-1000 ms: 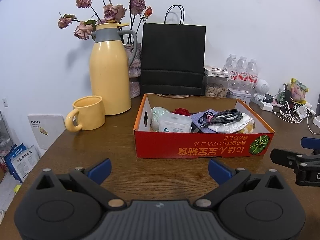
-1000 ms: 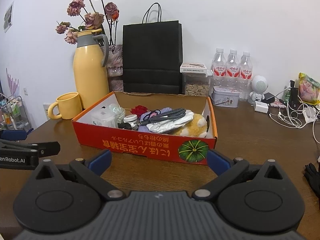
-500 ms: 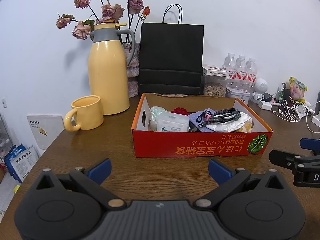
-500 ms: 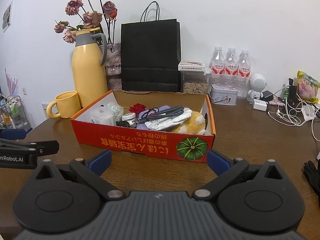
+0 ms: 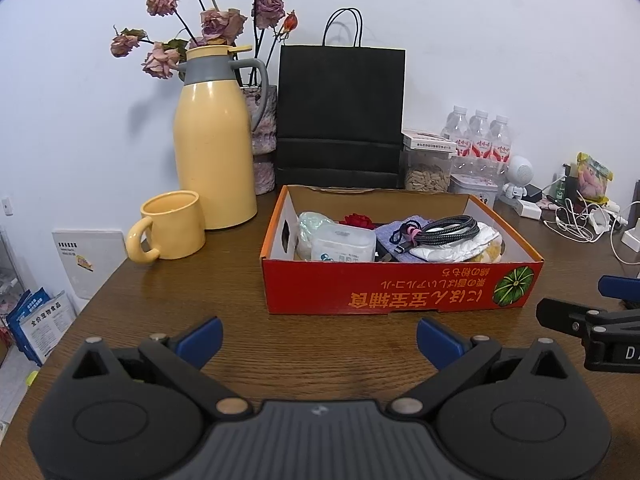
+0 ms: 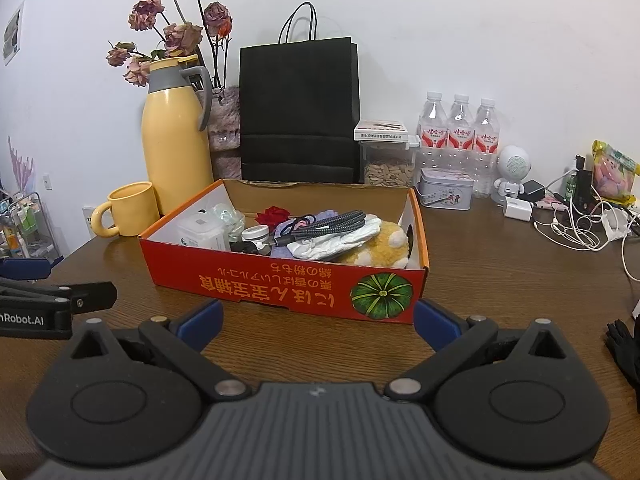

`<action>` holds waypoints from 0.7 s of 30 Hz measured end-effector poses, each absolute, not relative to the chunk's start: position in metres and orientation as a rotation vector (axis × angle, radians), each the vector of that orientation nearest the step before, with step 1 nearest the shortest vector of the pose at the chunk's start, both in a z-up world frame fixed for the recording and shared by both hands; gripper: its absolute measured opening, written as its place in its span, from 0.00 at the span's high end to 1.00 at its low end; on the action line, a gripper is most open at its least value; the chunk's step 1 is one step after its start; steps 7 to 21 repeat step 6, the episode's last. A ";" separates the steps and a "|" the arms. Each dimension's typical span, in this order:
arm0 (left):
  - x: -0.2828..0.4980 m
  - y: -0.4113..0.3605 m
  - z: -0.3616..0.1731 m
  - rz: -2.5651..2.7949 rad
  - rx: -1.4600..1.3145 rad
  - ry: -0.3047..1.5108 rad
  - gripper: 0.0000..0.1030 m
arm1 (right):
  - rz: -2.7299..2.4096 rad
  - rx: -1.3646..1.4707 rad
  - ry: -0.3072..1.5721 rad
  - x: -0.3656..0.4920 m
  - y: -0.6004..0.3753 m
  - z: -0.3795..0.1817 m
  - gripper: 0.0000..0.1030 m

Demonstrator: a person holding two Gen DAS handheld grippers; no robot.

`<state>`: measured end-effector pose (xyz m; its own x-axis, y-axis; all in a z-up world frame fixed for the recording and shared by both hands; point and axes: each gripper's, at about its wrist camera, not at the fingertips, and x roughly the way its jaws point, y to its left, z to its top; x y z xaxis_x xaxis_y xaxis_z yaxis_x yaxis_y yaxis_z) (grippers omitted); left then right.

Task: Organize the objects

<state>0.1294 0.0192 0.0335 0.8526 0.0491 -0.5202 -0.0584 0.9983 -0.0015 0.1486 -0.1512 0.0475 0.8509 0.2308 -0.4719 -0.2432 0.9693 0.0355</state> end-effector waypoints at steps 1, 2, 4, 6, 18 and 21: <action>0.129 0.019 0.033 0.054 -0.019 0.548 0.00 | 0.249 -0.026 0.494 0.149 -0.151 0.048 0.00; 0.129 0.019 0.033 0.047 -0.026 0.549 0.00 | 0.249 -0.027 0.494 0.149 -0.151 0.048 0.00; 0.128 0.019 0.032 0.045 -0.031 0.548 0.00 | 0.249 -0.027 0.496 0.149 -0.152 0.047 0.00; 0.128 0.017 0.032 0.047 -0.023 0.540 0.00 | 0.248 -0.027 0.498 0.150 -0.153 0.045 0.00; 0.128 0.017 0.032 0.047 -0.023 0.540 0.00 | 0.248 -0.027 0.498 0.150 -0.153 0.045 0.00; 0.128 0.017 0.032 0.047 -0.023 0.540 0.00 | 0.248 -0.027 0.498 0.150 -0.153 0.045 0.00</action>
